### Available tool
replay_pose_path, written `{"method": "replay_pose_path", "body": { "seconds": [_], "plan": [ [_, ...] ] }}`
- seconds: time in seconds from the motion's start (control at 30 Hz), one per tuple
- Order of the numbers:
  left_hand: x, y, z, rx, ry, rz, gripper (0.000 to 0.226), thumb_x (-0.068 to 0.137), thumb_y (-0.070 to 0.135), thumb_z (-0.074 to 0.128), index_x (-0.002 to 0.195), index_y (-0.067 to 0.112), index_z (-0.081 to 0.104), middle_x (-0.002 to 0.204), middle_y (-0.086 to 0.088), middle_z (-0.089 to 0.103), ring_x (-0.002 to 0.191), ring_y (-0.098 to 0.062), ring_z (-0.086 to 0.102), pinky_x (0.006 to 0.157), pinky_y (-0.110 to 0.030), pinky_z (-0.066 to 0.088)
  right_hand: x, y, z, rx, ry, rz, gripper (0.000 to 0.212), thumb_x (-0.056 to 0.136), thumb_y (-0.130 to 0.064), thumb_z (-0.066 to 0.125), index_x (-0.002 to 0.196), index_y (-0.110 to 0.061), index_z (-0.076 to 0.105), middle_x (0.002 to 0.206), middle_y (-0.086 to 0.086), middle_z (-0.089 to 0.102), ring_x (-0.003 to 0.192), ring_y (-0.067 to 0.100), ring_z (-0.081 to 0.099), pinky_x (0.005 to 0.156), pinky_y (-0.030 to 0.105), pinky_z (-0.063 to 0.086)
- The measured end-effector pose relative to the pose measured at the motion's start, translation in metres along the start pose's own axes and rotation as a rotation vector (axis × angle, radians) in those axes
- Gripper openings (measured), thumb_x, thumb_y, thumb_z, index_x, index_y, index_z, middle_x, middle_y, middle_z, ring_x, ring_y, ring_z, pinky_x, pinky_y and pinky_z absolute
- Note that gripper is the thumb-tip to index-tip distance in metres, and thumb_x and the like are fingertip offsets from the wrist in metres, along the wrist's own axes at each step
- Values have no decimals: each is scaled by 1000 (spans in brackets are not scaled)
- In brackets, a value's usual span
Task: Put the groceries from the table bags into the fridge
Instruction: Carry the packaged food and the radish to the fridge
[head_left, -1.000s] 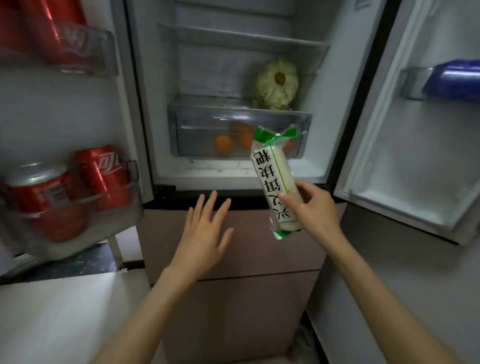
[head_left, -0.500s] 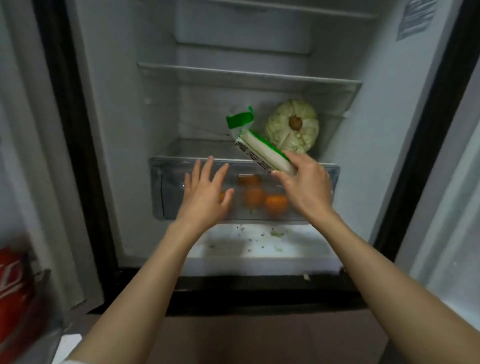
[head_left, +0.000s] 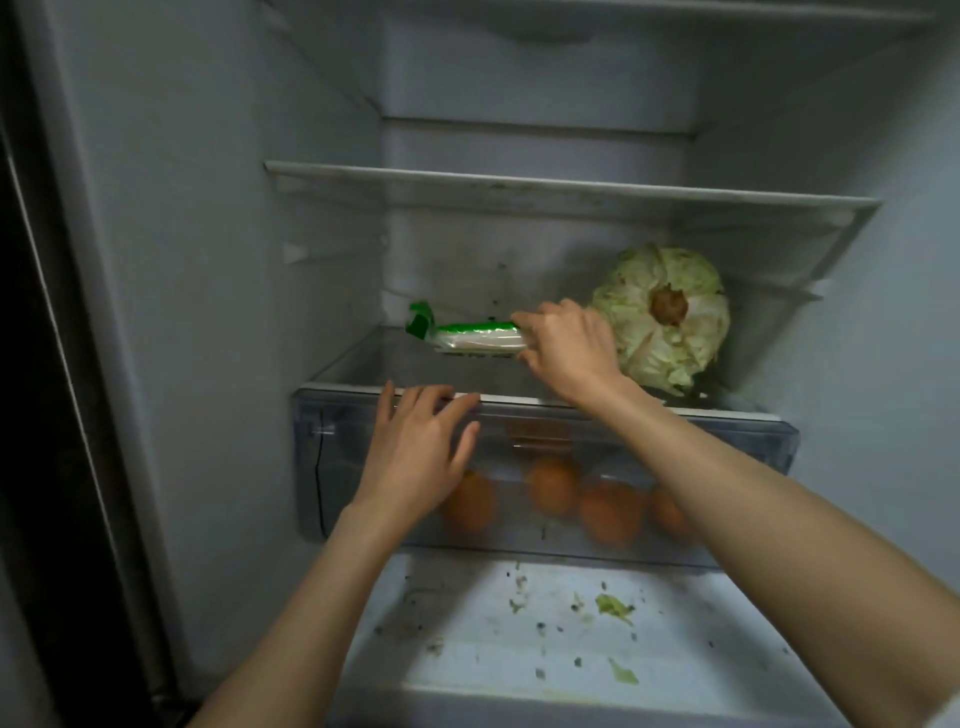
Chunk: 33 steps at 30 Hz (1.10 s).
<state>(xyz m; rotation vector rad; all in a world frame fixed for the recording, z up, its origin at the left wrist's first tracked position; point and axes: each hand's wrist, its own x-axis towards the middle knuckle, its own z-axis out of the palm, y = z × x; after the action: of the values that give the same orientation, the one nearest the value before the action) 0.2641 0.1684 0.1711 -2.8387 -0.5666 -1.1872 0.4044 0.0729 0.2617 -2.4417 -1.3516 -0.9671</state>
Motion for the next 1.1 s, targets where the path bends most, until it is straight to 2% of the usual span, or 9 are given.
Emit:
{"method": "replay_pose_path", "body": {
  "seconds": [0.13, 0.27, 0.53, 0.73, 0.83, 0.93, 1.03, 1.1],
  "plan": [
    [1, -1, -2, 11, -31, 8, 47, 88, 42, 31, 118, 24, 62, 112, -4, 65, 107, -23, 59, 100, -48, 36, 12, 1, 19, -36, -51, -15, 28, 88, -26, 57, 115, -19, 60, 114, 11, 64, 109, 32, 56, 81, 35, 43],
    [2, -1, -1, 11, -9, 12, 42, 88, 39, 35, 115, 24, 64, 109, -3, 66, 103, -22, 60, 96, -47, 42, 21, 6, 33, 5, -99, -17, 35, 90, -28, 56, 124, -23, 56, 116, 14, 63, 108, 34, 58, 81, 37, 46],
    [1, -3, 2, -8, 40, 16, 41, 89, 39, 36, 117, 26, 63, 110, -1, 65, 104, -20, 58, 100, -44, 37, 33, 20, 41, 109, -231, -11, 38, 91, -32, 53, 128, -25, 54, 122, 19, 60, 111, 38, 56, 87, 40, 45],
    [0, -5, 2, -23, 45, 12, 43, 89, 41, 34, 119, 26, 61, 112, 0, 64, 106, -20, 57, 102, -44, 34, 25, 26, 46, 242, -288, 25, 46, 91, -36, 54, 136, -28, 46, 135, 13, 53, 124, 35, 48, 102, 40, 40],
    [0, -5, 3, -16, 25, 7, 47, 89, 43, 29, 123, 28, 58, 118, 2, 61, 113, -18, 54, 109, -46, 27, 20, 27, 46, 373, -313, 61, 47, 91, -41, 53, 134, -23, 50, 139, 6, 50, 130, 28, 43, 108, 36, 35],
    [0, -4, 0, 9, -32, 13, 44, 92, 42, 33, 130, 30, 51, 127, 2, 56, 122, -17, 47, 114, -46, 15, 17, 24, 44, 409, -327, 99, 50, 93, -48, 44, 132, -17, 52, 139, 8, 50, 131, 28, 42, 108, 36, 34],
    [1, -1, -16, 35, -197, -9, 46, 96, 39, 38, 142, 30, 33, 147, 2, 37, 139, -16, 25, 116, -44, 1, 2, 18, 33, 443, -316, 111, 52, 94, -47, 41, 136, -17, 47, 141, 12, 47, 132, 31, 40, 109, 37, 33],
    [1, 5, -32, 58, -286, -48, 51, 97, 40, 36, 145, 29, 24, 154, 1, 23, 144, -16, 11, 116, -45, -2, -15, 15, 20, 455, -285, 97, 54, 95, -45, 40, 141, -17, 39, 145, 13, 41, 136, 30, 33, 112, 38, 26]
  ]
}}
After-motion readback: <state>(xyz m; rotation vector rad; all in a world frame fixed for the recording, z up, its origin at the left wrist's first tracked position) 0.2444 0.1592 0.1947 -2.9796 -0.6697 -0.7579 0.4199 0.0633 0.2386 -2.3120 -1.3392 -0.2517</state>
